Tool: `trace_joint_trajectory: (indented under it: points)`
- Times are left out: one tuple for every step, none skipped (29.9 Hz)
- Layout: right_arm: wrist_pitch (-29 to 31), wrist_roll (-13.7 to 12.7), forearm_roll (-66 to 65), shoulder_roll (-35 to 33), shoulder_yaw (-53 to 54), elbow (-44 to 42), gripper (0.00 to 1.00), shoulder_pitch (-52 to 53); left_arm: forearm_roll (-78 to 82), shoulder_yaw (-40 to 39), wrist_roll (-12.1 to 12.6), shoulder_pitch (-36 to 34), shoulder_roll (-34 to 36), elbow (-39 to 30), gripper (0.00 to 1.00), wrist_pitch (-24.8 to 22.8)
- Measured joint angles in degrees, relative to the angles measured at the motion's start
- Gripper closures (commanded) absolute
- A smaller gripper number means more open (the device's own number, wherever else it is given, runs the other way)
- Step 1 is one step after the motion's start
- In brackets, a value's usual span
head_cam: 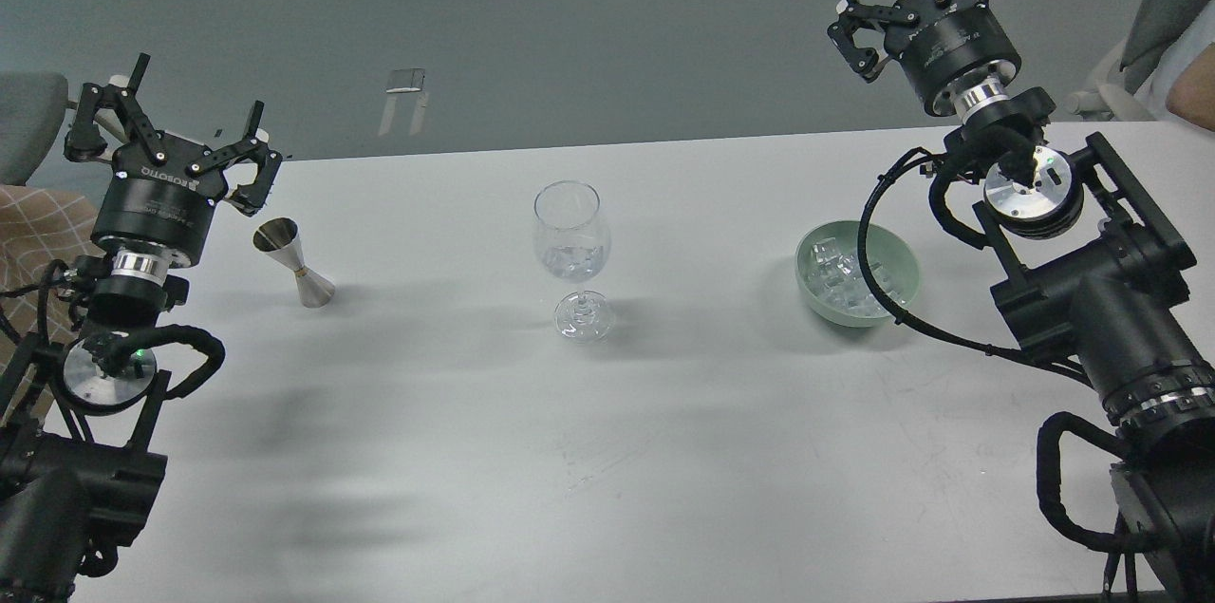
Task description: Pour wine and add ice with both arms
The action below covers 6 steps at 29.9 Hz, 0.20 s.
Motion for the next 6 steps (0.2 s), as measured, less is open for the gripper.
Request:
trace_joint_trajectory:
  points:
    - [-0.07, 0.02, 0.14, 0.01, 0.04, -0.05, 0.0, -0.01, 0.44, 0.0, 0.0, -0.67, 0.1, 0.01, 0.02, 0.36]
    - [-0.09, 0.04, 0.21, 0.03, 0.11, -0.07, 0.0, -0.02, 0.77, 0.01, 0.0, -1.42, 0.19, 0.03, 0.02, 0.82]
    - [-0.11, 0.04, 0.27, 0.03, 0.19, -0.09, 0.0, -0.03, 0.98, 0.03, 0.0, -2.11, 0.26, 0.11, 0.02, 1.15]
    - [-0.12, 0.05, 0.33, 0.03, 0.24, -0.09, 0.0, -0.03, 1.09, 0.07, 0.05, -2.62, 0.29, 0.23, 0.02, 1.46]
    - [-0.12, 0.05, 0.36, 0.04, 0.27, -0.09, 0.0, -0.03, 1.17, 0.11, 0.15, -3.23, 0.29, 0.48, 0.02, 1.85]
    - [-0.12, 0.05, 0.38, 0.04, 0.27, -0.09, 0.0, -0.03, 1.24, 0.16, 0.23, -3.9, 0.27, 0.85, 0.02, 2.13]
